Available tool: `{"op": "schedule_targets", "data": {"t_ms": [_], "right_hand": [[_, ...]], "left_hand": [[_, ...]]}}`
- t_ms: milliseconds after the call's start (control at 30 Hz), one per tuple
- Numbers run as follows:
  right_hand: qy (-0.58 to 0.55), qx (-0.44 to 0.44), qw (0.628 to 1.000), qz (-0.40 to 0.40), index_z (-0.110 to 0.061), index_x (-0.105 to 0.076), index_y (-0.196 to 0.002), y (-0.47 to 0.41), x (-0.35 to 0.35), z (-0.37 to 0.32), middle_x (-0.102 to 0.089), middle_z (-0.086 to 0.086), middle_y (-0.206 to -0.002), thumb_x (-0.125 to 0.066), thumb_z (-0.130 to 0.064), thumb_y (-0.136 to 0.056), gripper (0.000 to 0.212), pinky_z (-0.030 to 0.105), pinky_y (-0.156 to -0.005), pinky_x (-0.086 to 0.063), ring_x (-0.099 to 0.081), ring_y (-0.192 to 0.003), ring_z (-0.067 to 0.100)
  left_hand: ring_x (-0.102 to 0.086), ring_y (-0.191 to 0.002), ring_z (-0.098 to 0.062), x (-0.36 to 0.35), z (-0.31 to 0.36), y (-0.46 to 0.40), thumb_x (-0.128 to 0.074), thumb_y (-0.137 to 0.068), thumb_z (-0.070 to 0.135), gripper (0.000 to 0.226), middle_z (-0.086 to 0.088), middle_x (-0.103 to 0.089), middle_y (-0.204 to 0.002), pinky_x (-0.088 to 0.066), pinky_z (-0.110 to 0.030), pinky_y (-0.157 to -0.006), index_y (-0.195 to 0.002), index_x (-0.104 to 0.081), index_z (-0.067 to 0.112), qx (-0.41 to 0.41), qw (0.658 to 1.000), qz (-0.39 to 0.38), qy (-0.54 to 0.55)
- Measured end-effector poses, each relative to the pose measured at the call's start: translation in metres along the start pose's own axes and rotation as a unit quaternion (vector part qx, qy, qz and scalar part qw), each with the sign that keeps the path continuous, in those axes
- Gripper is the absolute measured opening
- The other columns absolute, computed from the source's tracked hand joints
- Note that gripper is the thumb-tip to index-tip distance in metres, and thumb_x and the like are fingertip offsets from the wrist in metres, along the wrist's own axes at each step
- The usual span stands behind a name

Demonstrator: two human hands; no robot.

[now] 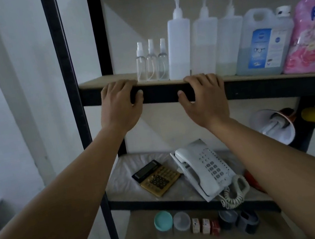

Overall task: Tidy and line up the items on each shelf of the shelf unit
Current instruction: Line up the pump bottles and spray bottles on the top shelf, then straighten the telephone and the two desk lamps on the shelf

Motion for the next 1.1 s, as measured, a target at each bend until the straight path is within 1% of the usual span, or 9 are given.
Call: {"op": "schedule_targets", "data": {"t_ms": [67, 200, 300, 433, 533, 667, 867, 967, 1100], "right_hand": [[0.004, 0.009, 1.000, -0.014, -0.015, -0.055, -0.136, 0.011, 0.003, -0.001, -0.058, 0.006, -0.135, -0.052, -0.041, -0.095, 0.049, 0.048, -0.115, -0.029, -0.047, -0.126, 0.029], [-0.013, -0.003, 0.999, -0.031, -0.013, -0.042, -0.151, 0.040, 0.005, -0.009, -0.031, 0.011, -0.162, -0.057, -0.031, -0.090, 0.066, 0.050, -0.123, -0.017, -0.024, -0.150, 0.033], [-0.030, 0.004, 0.997, -0.072, -0.011, -0.047, -0.145, 0.076, -0.004, -0.018, -0.021, 0.013, -0.166, -0.060, -0.028, -0.089, 0.059, 0.050, -0.121, -0.020, -0.019, -0.152, 0.033], [-0.067, 0.014, 0.978, -0.196, -0.013, -0.052, -0.137, 0.129, -0.038, -0.029, -0.035, 0.013, -0.157, -0.063, -0.030, -0.089, 0.051, 0.048, -0.116, -0.031, -0.033, -0.142, 0.031], [-0.114, -0.039, 0.932, -0.343, -0.018, -0.047, -0.139, 0.163, -0.074, -0.039, -0.041, 0.004, -0.149, -0.064, -0.036, -0.089, 0.055, 0.042, -0.112, -0.034, -0.038, -0.135, 0.025], [-0.128, -0.102, 0.874, -0.458, -0.027, -0.034, -0.151, 0.193, -0.121, -0.048, -0.044, 0.001, -0.148, -0.072, -0.053, -0.083, 0.083, 0.040, -0.111, -0.035, -0.041, -0.137, 0.025], [-0.095, -0.114, 0.810, -0.567, -0.025, -0.015, -0.158, 0.201, -0.179, -0.035, -0.025, 0.003, -0.163, -0.082, -0.075, -0.059, 0.130, 0.046, -0.119, -0.024, -0.022, -0.150, 0.028], [-0.066, -0.111, 0.770, -0.625, -0.024, 0.000, -0.161, 0.198, -0.198, -0.030, -0.009, 0.001, -0.168, -0.085, -0.075, -0.052, 0.147, 0.049, -0.122, -0.016, -0.007, -0.155, 0.027], [-0.053, -0.139, 0.723, -0.674, -0.024, 0.010, -0.161, 0.196, -0.217, -0.027, 0.000, 0.004, -0.170, -0.089, -0.072, -0.045, 0.160, 0.056, -0.123, -0.014, 0.001, -0.156, 0.030]], "left_hand": [[-0.042, -0.136, -0.030, -0.005, 0.003, 0.021, -0.056, -0.094, 0.031, 0.049, -0.010, -0.051, -0.144, -0.031, -0.046, -0.116, -0.139, -0.055, 0.011, -0.014, 1.000, 0.010, -0.005], [-0.036, -0.143, -0.034, -0.021, 0.008, 0.071, -0.059, -0.090, 0.027, 0.049, -0.014, -0.038, -0.156, -0.033, -0.047, -0.115, -0.137, -0.058, 0.013, -0.034, 0.999, -0.003, -0.020], [-0.040, -0.139, -0.032, -0.041, 0.004, 0.115, -0.061, -0.090, 0.026, 0.040, -0.011, -0.041, -0.152, -0.035, -0.048, -0.114, -0.129, -0.059, 0.018, 0.006, 0.997, -0.083, -0.008], [-0.045, -0.133, -0.025, -0.076, -0.017, 0.168, -0.062, -0.092, 0.029, 0.034, -0.003, -0.044, -0.147, -0.041, -0.045, -0.111, -0.125, -0.059, 0.022, 0.093, 0.975, -0.202, 0.005], [-0.053, -0.120, -0.022, -0.108, -0.038, 0.207, -0.061, -0.093, 0.030, 0.035, -0.002, -0.051, -0.134, -0.050, -0.043, -0.100, -0.125, -0.061, 0.018, 0.168, 0.950, -0.262, 0.017], [-0.056, -0.114, -0.030, -0.149, -0.073, 0.253, -0.054, -0.096, 0.028, 0.035, -0.009, -0.057, -0.125, -0.050, -0.047, -0.095, -0.128, -0.058, 0.012, 0.219, 0.932, -0.291, 0.006], [-0.056, -0.096, -0.031, -0.176, -0.102, 0.282, -0.047, -0.096, 0.022, 0.021, -0.011, -0.059, -0.105, -0.049, -0.045, -0.080, -0.103, -0.061, 0.009, 0.225, 0.946, -0.231, -0.033], [-0.054, -0.092, -0.032, -0.180, -0.102, 0.289, -0.043, -0.090, 0.024, 0.025, -0.012, -0.058, -0.101, -0.045, -0.044, -0.080, -0.101, -0.058, 0.008, 0.218, 0.950, -0.216, -0.049], [-0.053, -0.092, -0.032, -0.183, -0.103, 0.290, -0.039, -0.088, 0.027, 0.030, -0.013, -0.057, -0.101, -0.043, -0.044, -0.082, -0.102, -0.055, 0.007, 0.217, 0.949, -0.218, -0.063]]}}
Point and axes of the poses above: each hand's wrist, its own y-axis away from the middle knuckle, its own x-axis out of the back of the hand, z = x × y, the point moved 2 cm from there along -y, towards the middle knuckle
